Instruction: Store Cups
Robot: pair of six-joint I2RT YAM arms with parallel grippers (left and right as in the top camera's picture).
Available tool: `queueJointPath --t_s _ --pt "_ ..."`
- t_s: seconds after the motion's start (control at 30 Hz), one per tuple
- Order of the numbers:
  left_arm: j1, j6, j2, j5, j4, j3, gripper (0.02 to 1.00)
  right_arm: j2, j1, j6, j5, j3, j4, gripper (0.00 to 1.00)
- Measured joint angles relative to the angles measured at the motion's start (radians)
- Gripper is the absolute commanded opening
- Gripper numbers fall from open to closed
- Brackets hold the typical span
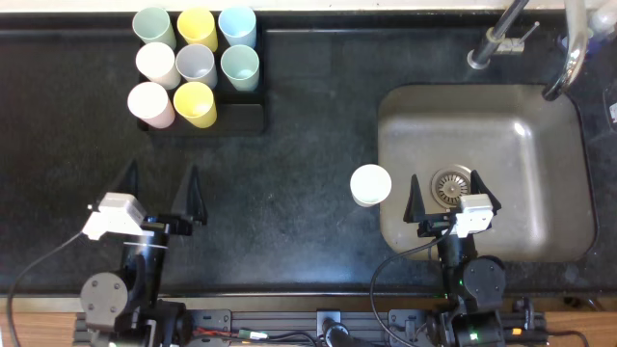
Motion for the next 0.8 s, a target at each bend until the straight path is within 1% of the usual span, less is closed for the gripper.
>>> queueJointPath --t_s 0.13,0.3,0.37,0.6,0.8 --pt "0.000 0.015 -0.071 0.000 0.028 -0.085 1.000 0.000 0.000 0.000 0.000 0.000 -0.001 0.993" --pt "0.000 0.048 -0.111 0.004 0.135 -0.198 1.000 0.000 0.000 0.000 0.000 0.000 0.000 0.998" --pt "0.000 0.057 -0.111 0.006 0.105 -0.222 1.000 0.000 0.000 0.000 0.000 0.000 0.000 0.998" --pt "0.000 0.103 -0.111 0.031 -0.096 -0.236 1.000 0.000 0.000 0.000 0.000 0.000 0.000 0.998" --pt "0.019 0.108 -0.111 0.036 -0.096 -0.236 1.000 0.000 0.000 0.000 0.000 0.000 0.000 0.998"
